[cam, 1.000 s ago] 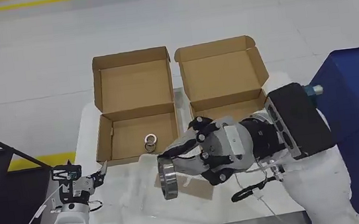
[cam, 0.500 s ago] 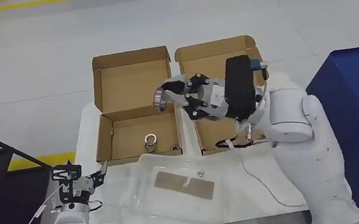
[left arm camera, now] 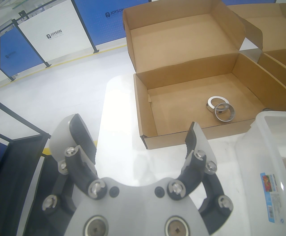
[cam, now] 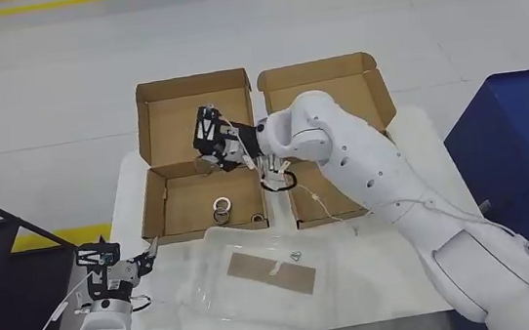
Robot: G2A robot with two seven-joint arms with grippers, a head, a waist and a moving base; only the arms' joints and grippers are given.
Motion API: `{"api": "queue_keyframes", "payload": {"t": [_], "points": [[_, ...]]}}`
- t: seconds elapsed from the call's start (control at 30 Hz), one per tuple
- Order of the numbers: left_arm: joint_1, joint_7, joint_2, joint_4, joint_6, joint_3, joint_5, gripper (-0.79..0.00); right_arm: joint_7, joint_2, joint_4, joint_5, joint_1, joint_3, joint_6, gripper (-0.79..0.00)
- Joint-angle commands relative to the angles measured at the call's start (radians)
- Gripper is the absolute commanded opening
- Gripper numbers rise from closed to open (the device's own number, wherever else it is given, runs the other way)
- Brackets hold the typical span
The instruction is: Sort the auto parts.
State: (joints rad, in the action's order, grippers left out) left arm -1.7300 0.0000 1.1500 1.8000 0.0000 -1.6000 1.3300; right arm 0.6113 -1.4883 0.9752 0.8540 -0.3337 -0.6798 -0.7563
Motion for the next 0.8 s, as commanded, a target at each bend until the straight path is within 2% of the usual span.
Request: {"api": "queue_keyframes", "payload": {"t": [0.0, 0.07, 0.4, 0.47, 0.5, 0.63, 0.77], "points": [[0.0, 0.0, 0.0, 0.0, 0.0, 0.0, 0.0, 0.0, 0.002, -0.039, -0.103, -0.014, 0.043, 0.069, -0.019, -0.785], [0.0, 0.0, 0.0, 0.0, 0.0, 0.0, 0.0, 0.0, -0.03, -0.064, -0.138, -0.036, 0.069, 0.092, -0.036, -0.785], [0.0, 0.0, 0.0, 0.0, 0.0, 0.0, 0.0, 0.0, -0.047, -0.063, -0.133, -0.052, 0.051, 0.088, -0.044, -0.785], [0.0, 0.0, 0.0, 0.0, 0.0, 0.0, 0.0, 0.0, 0.007, -0.067, -0.158, 0.001, 0.056, 0.107, 0.024, -0.785], [0.0, 0.0, 0.0, 0.0, 0.0, 0.0, 0.0, 0.0, 0.037, -0.076, -0.162, 0.028, 0.058, 0.124, 0.085, -0.785], [0.0, 0.0, 0.0, 0.0, 0.0, 0.0, 0.0, 0.0, 0.086, -0.133, -0.215, 0.073, 0.069, 0.207, 0.172, -0.785], [0.0, 0.0, 0.0, 0.0, 0.0, 0.0, 0.0, 0.0, 0.059, -0.21, -0.332, 0.088, 0.082, 0.281, 0.18, -0.785]]}}
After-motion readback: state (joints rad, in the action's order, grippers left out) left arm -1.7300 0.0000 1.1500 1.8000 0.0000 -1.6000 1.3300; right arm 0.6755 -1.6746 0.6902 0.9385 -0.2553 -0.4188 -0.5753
